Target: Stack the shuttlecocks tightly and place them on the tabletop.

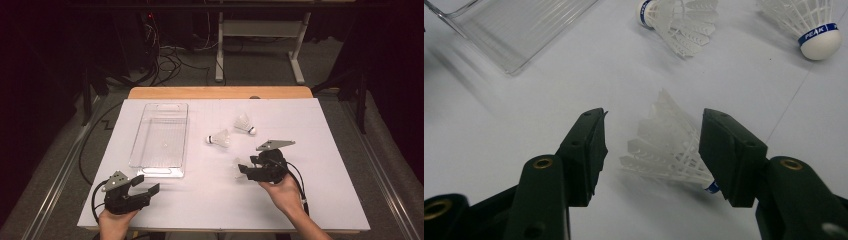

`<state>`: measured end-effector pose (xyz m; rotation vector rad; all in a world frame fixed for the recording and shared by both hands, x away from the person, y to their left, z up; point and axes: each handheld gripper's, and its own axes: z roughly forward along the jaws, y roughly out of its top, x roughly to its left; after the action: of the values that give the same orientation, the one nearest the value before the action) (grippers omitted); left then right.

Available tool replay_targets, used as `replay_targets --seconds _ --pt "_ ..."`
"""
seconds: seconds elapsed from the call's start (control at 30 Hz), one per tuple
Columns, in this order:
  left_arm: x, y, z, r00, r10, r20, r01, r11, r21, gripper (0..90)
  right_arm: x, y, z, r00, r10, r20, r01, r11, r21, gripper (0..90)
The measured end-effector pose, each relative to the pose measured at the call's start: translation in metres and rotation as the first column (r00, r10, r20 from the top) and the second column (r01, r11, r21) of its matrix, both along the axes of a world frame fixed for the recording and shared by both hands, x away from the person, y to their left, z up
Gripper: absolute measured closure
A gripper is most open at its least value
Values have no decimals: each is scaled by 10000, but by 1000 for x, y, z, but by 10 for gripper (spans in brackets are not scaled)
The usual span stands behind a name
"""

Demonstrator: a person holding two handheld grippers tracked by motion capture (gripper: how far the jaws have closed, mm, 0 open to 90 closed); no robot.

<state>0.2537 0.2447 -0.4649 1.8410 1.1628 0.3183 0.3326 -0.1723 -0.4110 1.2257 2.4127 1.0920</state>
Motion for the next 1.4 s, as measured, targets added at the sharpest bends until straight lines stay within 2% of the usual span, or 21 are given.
replay_targets --seconds 0.37,0.5,0.9,1.2,1.4 --pt "0 1 1 10000 -22 45 22 10000 -72 294 13 15 2 9989 -192 -425 159 9968 -780 458" --pt "0 0 1 10000 -65 -3 65 9999 -92 292 18 20 3 9990 -206 -384 167 9947 -1015 467" --pt "0 1 1 9999 -103 -25 103 9998 -148 288 30 29 0 9964 -449 -719 312 9828 -1820 500" --pt "0 2 1 10000 -89 -37 88 9997 -217 285 30 30 -2 9963 -452 -727 282 9753 -2189 536" --pt "0 2 1 10000 -87 -41 86 9997 -233 285 29 29 -1 9962 -466 -731 291 9739 -2253 603"
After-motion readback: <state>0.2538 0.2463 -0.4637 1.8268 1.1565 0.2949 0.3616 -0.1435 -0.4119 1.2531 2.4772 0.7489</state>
